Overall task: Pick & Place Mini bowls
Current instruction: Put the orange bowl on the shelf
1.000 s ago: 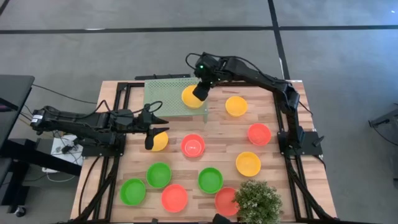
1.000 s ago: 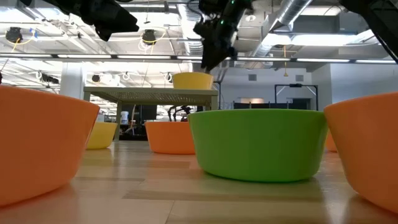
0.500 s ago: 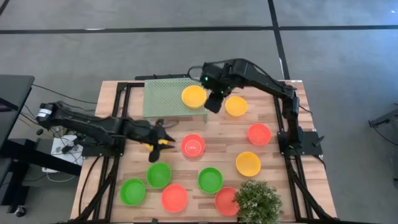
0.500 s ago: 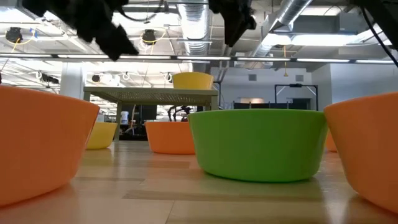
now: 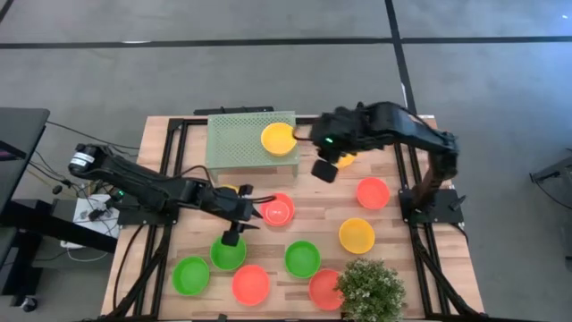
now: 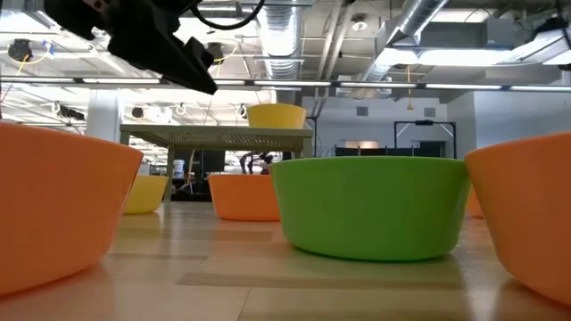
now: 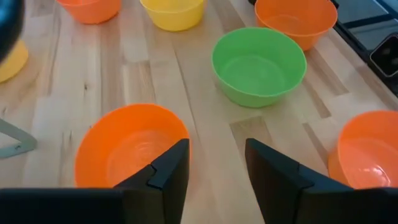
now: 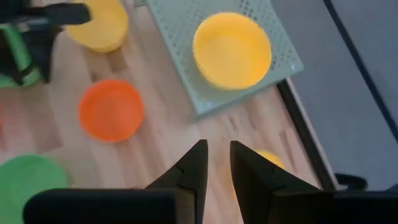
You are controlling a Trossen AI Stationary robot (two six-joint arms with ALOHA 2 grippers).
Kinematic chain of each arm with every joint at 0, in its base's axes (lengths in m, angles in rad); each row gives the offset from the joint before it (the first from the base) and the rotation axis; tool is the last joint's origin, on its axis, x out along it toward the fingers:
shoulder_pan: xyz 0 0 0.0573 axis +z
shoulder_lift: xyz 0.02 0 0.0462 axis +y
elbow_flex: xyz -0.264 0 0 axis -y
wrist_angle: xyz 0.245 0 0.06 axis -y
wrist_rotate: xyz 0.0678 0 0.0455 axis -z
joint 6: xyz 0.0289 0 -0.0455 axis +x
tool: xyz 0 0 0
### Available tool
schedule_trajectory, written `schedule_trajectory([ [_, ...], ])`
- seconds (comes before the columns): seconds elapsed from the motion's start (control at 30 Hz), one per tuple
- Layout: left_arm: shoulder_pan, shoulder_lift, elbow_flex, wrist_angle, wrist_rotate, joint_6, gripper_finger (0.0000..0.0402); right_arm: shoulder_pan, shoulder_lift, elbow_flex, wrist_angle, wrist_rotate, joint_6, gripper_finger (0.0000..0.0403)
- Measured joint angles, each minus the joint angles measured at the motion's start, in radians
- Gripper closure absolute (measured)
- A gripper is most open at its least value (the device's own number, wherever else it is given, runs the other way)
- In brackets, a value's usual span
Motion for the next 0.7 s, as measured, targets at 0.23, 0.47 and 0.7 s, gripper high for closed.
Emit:
schedule_trajectory([
  [0.23, -0.04, 0.0, -0.022, 0.0, 0.009, 0.004, 0.0212, 0.196, -0.279, -0.582, 0.136, 0.233, 0.314, 0.0344],
  [0.47, -0.04, 0.0, -0.022, 0.031, 0.008, 0.064, 0.0211, 0.263, -0.582, -1.243, 0.791, 0.005, 0.357, 0.0345],
  [0.7, -0.044, 0.038, -0.022, 0.12, 0.079, 0.066, 0.0213, 0.319, -0.705, -1.603, 1.294, -0.061, 0.239, 0.0345],
])
